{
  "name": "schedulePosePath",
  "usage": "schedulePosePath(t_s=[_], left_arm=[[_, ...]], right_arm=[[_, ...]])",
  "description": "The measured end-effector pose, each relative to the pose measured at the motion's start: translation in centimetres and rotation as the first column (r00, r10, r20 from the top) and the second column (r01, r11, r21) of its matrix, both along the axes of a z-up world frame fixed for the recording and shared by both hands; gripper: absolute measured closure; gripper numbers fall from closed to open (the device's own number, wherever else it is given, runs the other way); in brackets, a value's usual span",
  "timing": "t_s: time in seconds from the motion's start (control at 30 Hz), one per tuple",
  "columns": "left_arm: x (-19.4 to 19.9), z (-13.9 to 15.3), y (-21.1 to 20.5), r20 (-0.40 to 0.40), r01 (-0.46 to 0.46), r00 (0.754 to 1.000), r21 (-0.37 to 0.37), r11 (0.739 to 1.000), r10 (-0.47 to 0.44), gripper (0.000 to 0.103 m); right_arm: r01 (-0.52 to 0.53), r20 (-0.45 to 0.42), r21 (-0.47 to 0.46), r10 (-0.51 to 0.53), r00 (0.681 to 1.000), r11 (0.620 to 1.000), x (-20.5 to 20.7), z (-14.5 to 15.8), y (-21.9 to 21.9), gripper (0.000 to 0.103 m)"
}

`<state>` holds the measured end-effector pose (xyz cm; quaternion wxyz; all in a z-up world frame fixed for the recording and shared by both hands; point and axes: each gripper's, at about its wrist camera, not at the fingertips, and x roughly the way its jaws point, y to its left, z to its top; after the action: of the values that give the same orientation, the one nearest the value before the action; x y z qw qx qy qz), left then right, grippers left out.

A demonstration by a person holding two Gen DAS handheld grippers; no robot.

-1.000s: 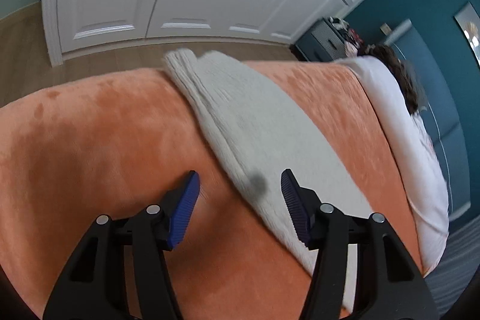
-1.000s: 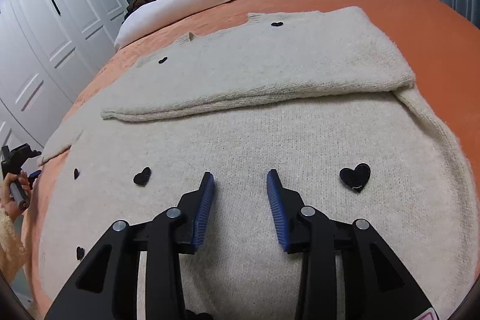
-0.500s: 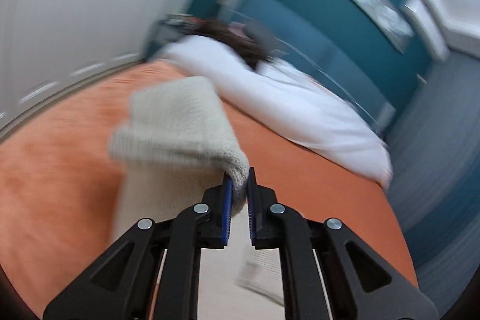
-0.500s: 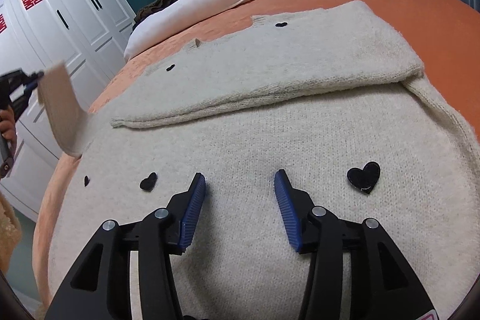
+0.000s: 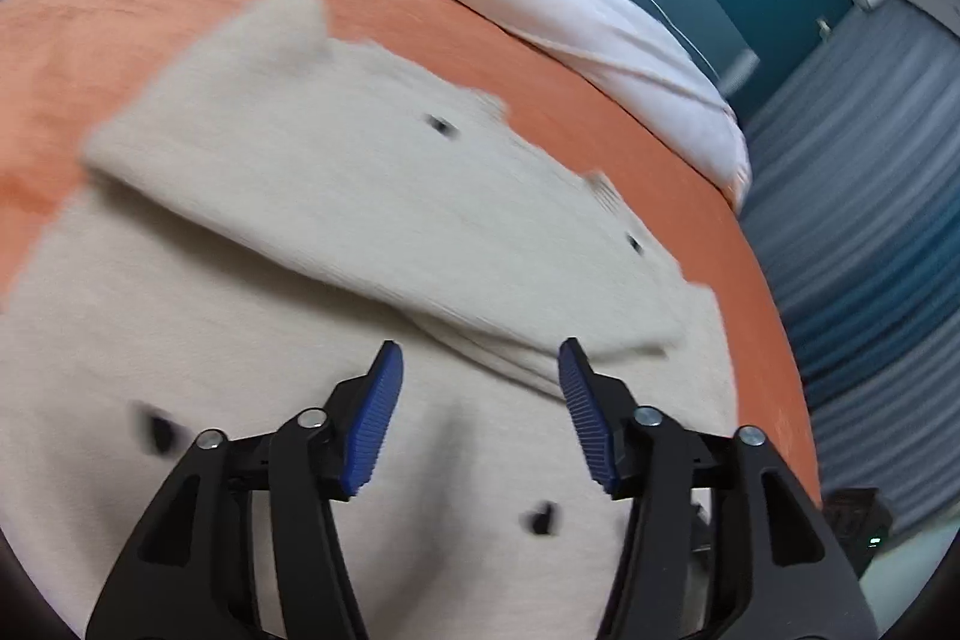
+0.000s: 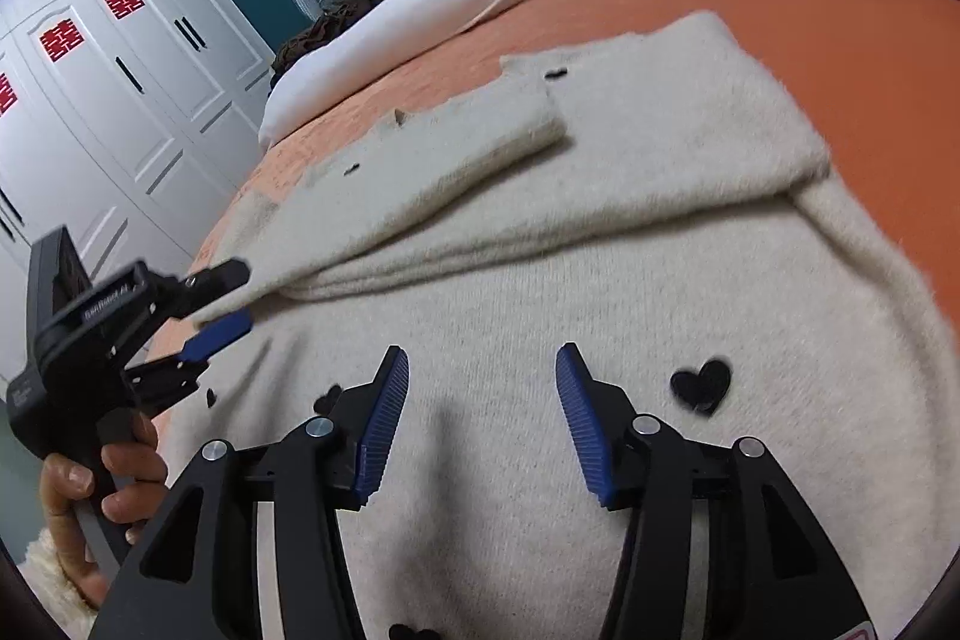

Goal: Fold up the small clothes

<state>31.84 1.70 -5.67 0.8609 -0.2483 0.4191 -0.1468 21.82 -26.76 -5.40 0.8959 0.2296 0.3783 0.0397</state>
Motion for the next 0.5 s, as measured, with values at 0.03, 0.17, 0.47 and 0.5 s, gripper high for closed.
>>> schedulePosePath(t_s=[0.03, 0.17, 0.47, 0.5], left_arm=[[0.5, 0.3, 1.9, 0.001, -0.047, 0.999, 0.01, 0.999, 0.047, 0.043], [2.7, -0.2, 8.0, -0.084, -0.178, 0.981, 0.0, 0.984, 0.177, 0.041], [4.2, -2.3, 13.7, -0.219, -0.384, 0.912, -0.164, 0.909, 0.346, 0.091], [4.3, -2.1, 13.6, -0.213, -0.388, 0.911, -0.161, 0.908, 0.352, 0.094]], right_arm=[[0.013, 0.011, -0.012, -0.013, 1.0, 1.0, 0.4, 0.8, -0.3, 0.049], [0.062, -0.047, 0.042, -0.06, 0.997, 0.997, 5.3, 2.4, -2.5, 0.044], [0.069, -0.198, 0.004, -0.067, 0.978, 0.998, 14.4, 0.1, -1.0, 0.094], [0.069, -0.147, 0.047, -0.062, 0.987, 0.997, 14.1, 1.5, -1.1, 0.095]])
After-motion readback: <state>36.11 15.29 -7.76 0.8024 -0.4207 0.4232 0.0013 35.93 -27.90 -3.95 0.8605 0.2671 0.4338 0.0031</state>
